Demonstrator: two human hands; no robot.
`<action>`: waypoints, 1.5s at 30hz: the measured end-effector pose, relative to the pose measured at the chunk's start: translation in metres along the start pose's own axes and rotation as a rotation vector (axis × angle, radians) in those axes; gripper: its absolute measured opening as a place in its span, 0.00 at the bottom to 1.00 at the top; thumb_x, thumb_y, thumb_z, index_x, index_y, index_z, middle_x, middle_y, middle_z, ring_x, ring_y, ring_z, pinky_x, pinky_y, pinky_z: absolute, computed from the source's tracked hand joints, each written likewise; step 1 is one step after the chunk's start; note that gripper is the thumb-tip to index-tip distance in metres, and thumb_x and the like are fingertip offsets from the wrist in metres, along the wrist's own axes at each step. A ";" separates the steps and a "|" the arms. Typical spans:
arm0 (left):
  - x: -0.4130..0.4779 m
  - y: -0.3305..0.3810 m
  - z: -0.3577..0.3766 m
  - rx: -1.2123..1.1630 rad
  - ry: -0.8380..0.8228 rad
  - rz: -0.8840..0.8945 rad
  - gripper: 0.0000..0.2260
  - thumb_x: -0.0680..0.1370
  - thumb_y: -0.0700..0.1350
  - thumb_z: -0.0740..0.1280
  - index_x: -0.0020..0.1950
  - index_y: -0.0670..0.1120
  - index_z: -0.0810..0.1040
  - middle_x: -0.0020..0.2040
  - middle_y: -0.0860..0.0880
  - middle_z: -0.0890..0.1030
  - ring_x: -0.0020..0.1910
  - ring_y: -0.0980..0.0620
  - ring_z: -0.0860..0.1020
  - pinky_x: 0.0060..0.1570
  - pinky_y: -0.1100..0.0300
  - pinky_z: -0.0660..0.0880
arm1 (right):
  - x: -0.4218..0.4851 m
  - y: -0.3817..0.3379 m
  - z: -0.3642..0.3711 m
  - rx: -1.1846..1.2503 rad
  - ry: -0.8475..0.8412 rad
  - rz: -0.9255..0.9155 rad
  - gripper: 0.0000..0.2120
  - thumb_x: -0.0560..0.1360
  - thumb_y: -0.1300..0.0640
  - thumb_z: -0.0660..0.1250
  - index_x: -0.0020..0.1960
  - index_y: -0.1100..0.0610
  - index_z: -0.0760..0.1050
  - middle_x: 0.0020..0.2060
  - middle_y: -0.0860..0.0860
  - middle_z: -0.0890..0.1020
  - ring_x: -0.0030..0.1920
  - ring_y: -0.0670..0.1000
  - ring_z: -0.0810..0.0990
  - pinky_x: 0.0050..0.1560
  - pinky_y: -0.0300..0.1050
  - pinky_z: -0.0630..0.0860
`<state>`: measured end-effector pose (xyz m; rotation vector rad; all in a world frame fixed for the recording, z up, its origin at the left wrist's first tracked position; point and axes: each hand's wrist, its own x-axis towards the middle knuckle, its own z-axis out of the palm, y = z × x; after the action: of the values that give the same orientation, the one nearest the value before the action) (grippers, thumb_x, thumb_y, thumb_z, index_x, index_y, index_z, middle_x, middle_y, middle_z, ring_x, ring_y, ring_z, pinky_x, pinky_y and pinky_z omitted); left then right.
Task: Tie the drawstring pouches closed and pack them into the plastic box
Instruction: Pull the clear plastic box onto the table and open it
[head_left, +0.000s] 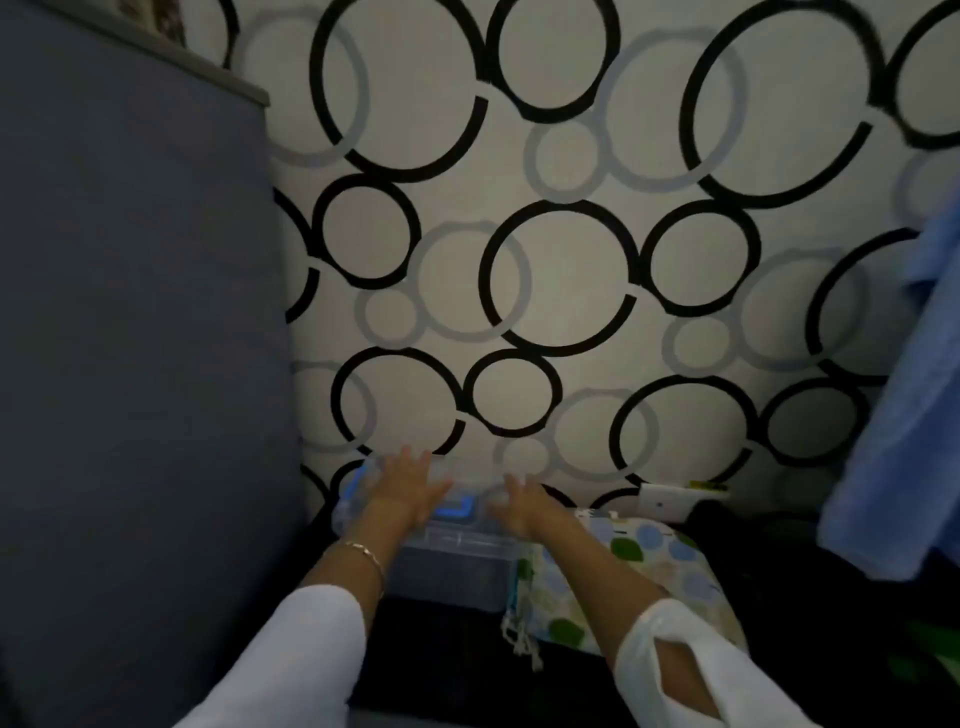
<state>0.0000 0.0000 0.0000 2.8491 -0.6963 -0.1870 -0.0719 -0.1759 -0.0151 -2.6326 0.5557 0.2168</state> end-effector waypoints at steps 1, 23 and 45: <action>-0.005 -0.007 0.004 -0.033 0.022 0.003 0.30 0.82 0.60 0.52 0.80 0.49 0.47 0.80 0.45 0.44 0.79 0.42 0.45 0.75 0.42 0.51 | -0.003 0.000 0.004 0.017 0.013 -0.002 0.31 0.82 0.43 0.54 0.79 0.56 0.51 0.78 0.59 0.52 0.76 0.62 0.55 0.74 0.57 0.57; 0.021 -0.085 0.041 -0.303 0.004 -0.219 0.23 0.83 0.57 0.54 0.74 0.47 0.64 0.72 0.37 0.59 0.65 0.37 0.71 0.66 0.49 0.69 | 0.038 0.042 0.032 0.813 0.212 0.295 0.16 0.81 0.61 0.60 0.35 0.59 0.66 0.30 0.56 0.70 0.31 0.53 0.70 0.35 0.47 0.69; 0.024 -0.093 0.037 -0.216 -0.032 -0.284 0.26 0.83 0.53 0.53 0.80 0.55 0.47 0.72 0.35 0.58 0.66 0.36 0.70 0.66 0.48 0.69 | 0.023 0.043 0.046 0.768 0.070 0.346 0.24 0.80 0.39 0.54 0.46 0.60 0.70 0.42 0.59 0.76 0.41 0.56 0.76 0.41 0.47 0.74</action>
<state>0.0557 0.0633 -0.0584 2.7268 -0.2543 -0.3293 -0.0717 -0.1990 -0.0786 -1.7988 0.9041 0.0031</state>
